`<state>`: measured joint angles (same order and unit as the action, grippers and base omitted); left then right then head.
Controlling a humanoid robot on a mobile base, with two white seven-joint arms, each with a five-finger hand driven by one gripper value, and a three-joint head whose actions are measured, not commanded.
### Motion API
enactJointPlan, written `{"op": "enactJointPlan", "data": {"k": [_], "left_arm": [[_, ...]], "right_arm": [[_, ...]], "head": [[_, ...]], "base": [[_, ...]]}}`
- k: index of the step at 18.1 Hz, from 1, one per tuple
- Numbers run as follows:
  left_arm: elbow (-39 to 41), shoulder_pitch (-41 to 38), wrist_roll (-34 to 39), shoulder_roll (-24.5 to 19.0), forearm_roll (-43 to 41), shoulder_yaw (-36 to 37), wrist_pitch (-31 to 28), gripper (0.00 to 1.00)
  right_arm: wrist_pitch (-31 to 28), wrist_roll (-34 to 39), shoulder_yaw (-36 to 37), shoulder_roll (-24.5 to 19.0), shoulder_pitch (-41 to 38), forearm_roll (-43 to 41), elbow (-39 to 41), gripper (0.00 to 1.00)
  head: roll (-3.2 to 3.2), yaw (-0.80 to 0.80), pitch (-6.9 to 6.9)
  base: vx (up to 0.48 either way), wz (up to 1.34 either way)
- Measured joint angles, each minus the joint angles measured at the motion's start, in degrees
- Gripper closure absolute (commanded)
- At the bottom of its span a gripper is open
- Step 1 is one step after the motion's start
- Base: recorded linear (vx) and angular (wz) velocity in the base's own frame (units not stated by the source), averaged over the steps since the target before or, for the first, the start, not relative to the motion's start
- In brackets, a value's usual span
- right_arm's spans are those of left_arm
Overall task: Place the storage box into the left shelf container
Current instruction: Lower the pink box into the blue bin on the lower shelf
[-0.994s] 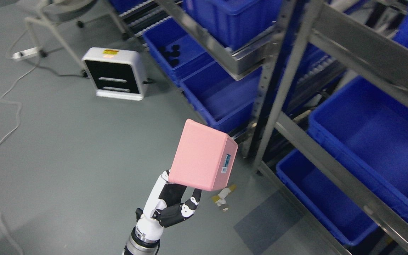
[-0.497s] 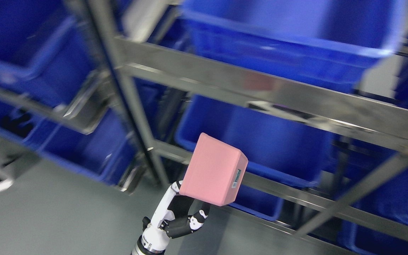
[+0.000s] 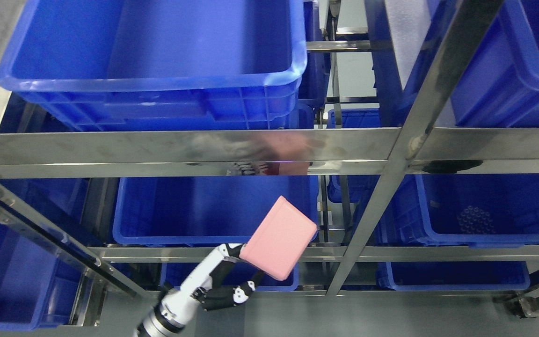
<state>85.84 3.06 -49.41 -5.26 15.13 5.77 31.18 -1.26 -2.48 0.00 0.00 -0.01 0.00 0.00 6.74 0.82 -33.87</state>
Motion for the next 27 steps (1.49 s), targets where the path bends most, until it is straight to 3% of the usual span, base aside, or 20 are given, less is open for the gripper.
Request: {"op": "enactJointPlan", "data": {"k": [5,9,16,20,22,25,27], "left_arm": [[-2.44,7.72,-5.19,-4.79,-9.51,-7.18,-1.28,0.98],[-6.08,17.59,-6.01,-6.06,-20.76,-9.14,-1.46,0.98],[-18.44,32.20,-5.83,-1.93,-45.28,-7.62,3.35,0.97],[-26.15,37.57,-4.84,0.59,-53.95,-6.98,4.22,0.93],[-29.03,38.97,-4.67,1.49,-56.22,-6.74,4.35,0.76],[-32.05,40.05,-4.04,2.49,-57.77,-6.50,4.42,0.31],[-33.36,40.45,-2.45,2.97,-57.77,-6.38,4.44,0.22]], "right_arm": [[0.00,-0.01,0.00,0.00,0.01,0.00,0.00,0.00],[0.00,-0.01,0.00,0.00,0.02,0.00,0.00,0.00],[0.00,-0.01,0.00,0.00,0.01,0.00,0.00,0.00],[0.00,-0.01,0.00,0.00,0.01,0.00,0.00,0.00],[0.00,-0.01,0.00,0.00,0.01,0.00,0.00,0.00],[0.00,-0.01,0.00,0.00,0.01,0.00,0.00,0.00],[0.00,-0.01,0.00,0.00,0.01,0.00,0.00,0.00]], "head": [[0.00,0.00,0.01],[0.00,0.00,0.01],[0.00,0.00,0.01],[0.00,0.00,0.01],[0.00,0.00,0.01],[0.00,0.00,0.02],[0.00,0.00,0.02]], "base": [[0.005,-0.04],[-0.008,0.03],[-0.001,0.00],[0.000,0.00],[0.000,0.00],[0.000,0.00],[0.000,0.00]]}}
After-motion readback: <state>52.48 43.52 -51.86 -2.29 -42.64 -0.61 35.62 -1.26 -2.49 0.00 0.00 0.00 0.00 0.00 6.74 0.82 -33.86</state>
